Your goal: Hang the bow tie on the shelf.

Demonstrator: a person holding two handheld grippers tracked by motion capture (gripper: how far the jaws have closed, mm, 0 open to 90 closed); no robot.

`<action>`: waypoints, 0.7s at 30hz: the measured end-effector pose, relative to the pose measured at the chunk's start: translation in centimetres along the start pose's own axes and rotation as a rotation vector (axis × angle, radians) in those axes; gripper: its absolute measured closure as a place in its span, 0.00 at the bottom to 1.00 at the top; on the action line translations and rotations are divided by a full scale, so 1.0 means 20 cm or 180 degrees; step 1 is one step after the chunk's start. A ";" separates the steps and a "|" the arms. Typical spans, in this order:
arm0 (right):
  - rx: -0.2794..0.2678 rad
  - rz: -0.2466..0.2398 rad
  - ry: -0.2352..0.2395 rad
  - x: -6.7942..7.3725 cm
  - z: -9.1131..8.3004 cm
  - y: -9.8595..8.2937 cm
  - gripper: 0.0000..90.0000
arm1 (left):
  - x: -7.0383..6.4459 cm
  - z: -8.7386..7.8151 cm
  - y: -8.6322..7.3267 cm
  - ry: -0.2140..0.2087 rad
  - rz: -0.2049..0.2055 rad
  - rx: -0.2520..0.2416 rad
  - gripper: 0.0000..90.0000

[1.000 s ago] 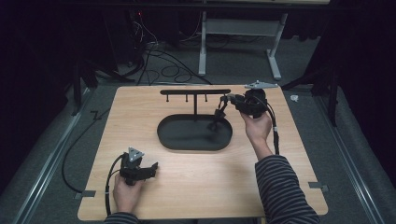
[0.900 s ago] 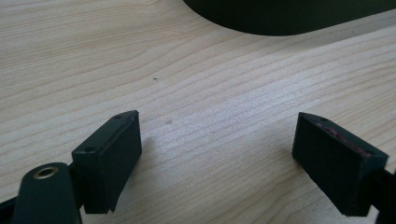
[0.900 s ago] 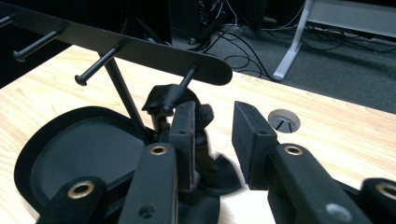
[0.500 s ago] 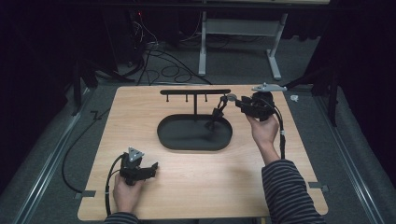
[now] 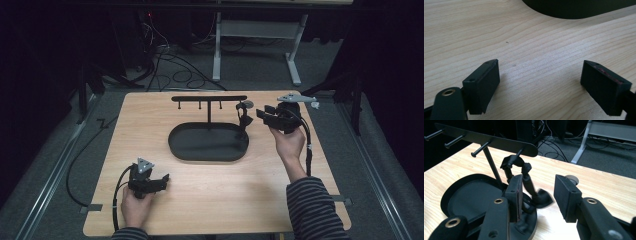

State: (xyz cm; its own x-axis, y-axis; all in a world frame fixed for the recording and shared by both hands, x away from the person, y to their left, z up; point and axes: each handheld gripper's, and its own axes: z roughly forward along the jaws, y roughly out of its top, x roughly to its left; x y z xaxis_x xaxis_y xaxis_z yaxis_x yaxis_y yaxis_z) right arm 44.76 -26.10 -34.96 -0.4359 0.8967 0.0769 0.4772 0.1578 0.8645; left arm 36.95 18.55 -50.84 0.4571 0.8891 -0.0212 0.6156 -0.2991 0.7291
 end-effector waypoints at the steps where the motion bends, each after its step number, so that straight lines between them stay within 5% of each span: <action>1: 0.0001 0.0008 0.0001 0.00 0.00 0.00 0.67 | 0.00 0.00 0.00 0.0000 0.0000 0.0000 0.18; 21: -0.0041 0.0029 0.0081 -0.03 -0.12 -0.05 0.64 | 0.00 0.00 0.00 -0.0001 0.0001 0.0001 0.18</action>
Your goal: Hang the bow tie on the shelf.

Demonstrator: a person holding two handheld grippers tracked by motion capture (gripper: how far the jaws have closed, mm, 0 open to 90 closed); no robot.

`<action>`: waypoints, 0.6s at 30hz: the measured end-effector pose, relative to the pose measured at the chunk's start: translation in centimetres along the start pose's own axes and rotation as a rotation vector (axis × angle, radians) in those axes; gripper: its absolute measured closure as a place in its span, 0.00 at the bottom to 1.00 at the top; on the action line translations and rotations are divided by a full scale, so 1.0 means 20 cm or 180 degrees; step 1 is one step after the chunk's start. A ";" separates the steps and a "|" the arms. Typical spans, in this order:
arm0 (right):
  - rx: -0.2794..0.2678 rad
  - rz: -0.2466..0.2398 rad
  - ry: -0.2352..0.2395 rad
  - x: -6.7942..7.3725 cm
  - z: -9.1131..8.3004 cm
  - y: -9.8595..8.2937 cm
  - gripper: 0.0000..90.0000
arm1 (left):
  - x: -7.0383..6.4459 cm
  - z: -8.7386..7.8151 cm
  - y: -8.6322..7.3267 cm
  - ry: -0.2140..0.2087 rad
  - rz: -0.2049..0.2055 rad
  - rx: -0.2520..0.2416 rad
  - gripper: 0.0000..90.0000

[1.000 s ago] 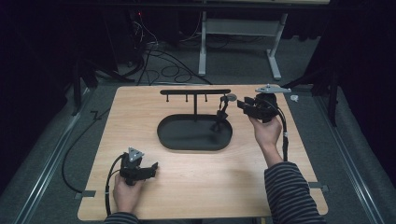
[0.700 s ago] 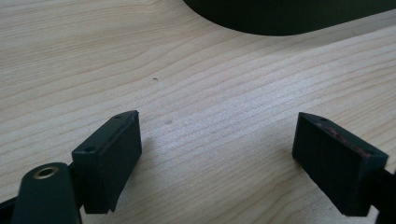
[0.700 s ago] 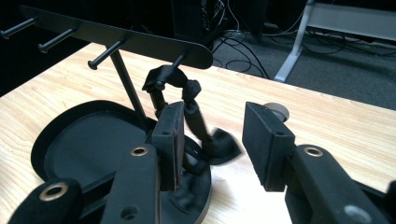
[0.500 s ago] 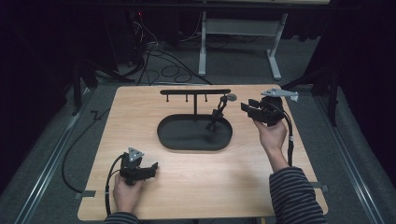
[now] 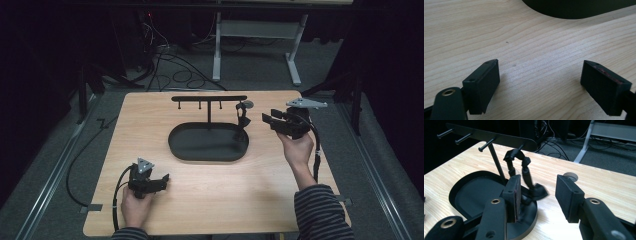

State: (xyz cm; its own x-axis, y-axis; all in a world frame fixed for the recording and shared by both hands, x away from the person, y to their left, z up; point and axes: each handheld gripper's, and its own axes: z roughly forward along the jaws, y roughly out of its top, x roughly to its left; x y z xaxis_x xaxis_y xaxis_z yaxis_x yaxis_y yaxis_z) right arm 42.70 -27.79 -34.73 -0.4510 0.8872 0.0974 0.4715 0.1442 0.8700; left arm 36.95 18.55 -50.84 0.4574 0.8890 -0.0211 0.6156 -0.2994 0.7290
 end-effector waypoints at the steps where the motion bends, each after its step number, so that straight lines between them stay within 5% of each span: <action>1: -0.0007 -0.0007 0.0001 0.00 -0.01 0.00 0.64 | 0.00 0.00 0.00 0.0000 -0.0001 -0.0001 0.18; 18: -0.0099 0.0063 -0.0013 -0.06 -0.11 -0.07 0.62 | 0.00 0.00 0.00 0.0001 0.0000 0.0000 0.18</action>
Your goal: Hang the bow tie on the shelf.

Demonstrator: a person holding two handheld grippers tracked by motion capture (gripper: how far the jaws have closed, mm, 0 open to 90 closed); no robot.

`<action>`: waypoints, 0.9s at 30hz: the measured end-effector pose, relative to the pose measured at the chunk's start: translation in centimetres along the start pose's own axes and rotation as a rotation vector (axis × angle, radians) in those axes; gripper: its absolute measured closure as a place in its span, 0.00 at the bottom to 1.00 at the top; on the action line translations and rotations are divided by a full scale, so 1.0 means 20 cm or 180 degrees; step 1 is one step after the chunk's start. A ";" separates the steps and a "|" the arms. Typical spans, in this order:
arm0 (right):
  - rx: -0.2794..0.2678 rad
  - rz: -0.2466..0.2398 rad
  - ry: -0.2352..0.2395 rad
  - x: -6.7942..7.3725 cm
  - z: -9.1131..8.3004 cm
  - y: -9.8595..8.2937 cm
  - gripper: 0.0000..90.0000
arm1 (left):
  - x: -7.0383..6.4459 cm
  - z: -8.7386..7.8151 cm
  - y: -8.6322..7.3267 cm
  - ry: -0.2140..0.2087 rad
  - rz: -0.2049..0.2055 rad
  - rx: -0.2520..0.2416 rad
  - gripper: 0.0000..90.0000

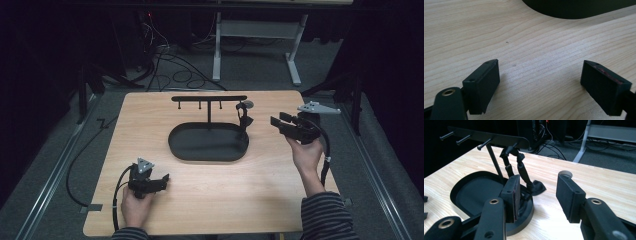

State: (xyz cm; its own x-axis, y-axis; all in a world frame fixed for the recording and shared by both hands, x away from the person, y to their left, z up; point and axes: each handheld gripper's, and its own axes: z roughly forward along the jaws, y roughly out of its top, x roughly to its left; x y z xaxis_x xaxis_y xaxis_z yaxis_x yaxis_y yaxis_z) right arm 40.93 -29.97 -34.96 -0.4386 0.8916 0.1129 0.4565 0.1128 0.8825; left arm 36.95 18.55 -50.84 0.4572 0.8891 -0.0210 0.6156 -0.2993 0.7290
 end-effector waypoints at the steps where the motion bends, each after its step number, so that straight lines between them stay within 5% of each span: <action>1: 0.0001 0.0003 -0.0001 0.00 -0.01 -0.01 0.62 | 0.00 0.00 0.00 0.0000 -0.0001 -0.0001 0.18; 27: -0.0005 0.0081 -0.0076 -0.06 -0.12 -0.16 0.62 | 0.00 0.00 0.00 -0.0001 0.0000 0.0003 0.18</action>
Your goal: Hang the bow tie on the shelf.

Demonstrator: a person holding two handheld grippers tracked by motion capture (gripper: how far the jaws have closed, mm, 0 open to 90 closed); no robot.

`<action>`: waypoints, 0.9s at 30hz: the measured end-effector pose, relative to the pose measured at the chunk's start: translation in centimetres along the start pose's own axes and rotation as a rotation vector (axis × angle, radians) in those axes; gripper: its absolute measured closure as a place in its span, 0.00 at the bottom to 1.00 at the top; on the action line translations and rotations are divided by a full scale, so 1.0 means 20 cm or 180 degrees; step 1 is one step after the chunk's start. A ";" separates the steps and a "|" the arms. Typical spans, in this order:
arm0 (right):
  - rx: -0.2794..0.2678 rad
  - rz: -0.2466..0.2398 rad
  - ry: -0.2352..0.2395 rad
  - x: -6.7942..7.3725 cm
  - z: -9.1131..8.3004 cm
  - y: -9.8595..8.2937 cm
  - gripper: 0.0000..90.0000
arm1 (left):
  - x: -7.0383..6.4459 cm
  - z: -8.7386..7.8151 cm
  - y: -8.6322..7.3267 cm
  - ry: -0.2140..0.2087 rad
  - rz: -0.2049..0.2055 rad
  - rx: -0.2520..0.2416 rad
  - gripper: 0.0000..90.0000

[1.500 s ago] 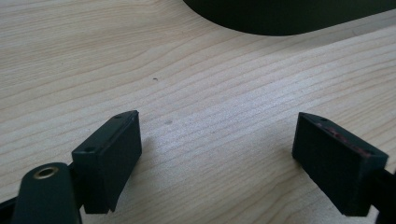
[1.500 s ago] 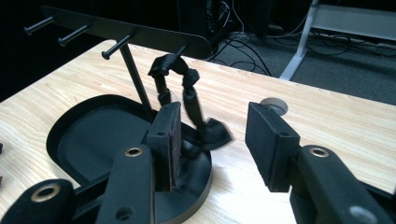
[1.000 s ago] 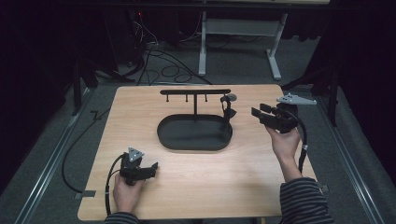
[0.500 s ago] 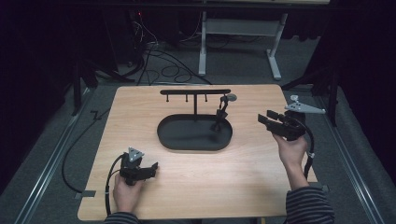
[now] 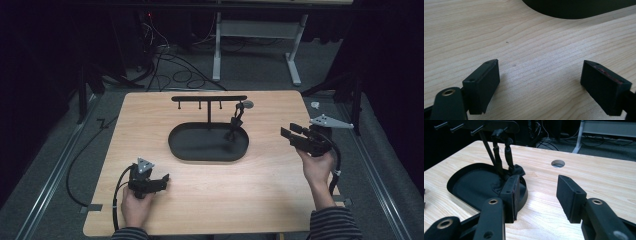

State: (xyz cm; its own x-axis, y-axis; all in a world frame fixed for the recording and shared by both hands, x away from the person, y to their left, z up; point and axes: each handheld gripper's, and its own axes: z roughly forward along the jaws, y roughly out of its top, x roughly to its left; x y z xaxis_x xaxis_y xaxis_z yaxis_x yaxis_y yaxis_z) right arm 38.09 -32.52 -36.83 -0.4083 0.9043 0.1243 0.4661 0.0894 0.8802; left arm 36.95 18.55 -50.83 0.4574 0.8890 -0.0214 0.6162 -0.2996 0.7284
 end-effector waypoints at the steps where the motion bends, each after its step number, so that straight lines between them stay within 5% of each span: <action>1: 0.0004 0.0005 -0.0004 0.00 0.00 0.00 0.62 | 0.00 0.00 0.00 0.0003 -0.0001 -0.0005 0.18; 27: -0.0039 0.0020 0.0118 0.04 -0.08 -0.09 0.60 | 0.00 0.00 0.00 0.0000 0.0000 0.0000 0.18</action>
State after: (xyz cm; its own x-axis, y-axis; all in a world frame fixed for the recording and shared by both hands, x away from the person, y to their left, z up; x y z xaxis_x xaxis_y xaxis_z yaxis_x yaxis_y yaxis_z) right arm 35.71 -32.51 -37.55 -0.4341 0.8888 0.1466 0.4592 0.0783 0.8849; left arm 36.95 18.55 -50.83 0.4575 0.8890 -0.0213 0.6162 -0.2996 0.7284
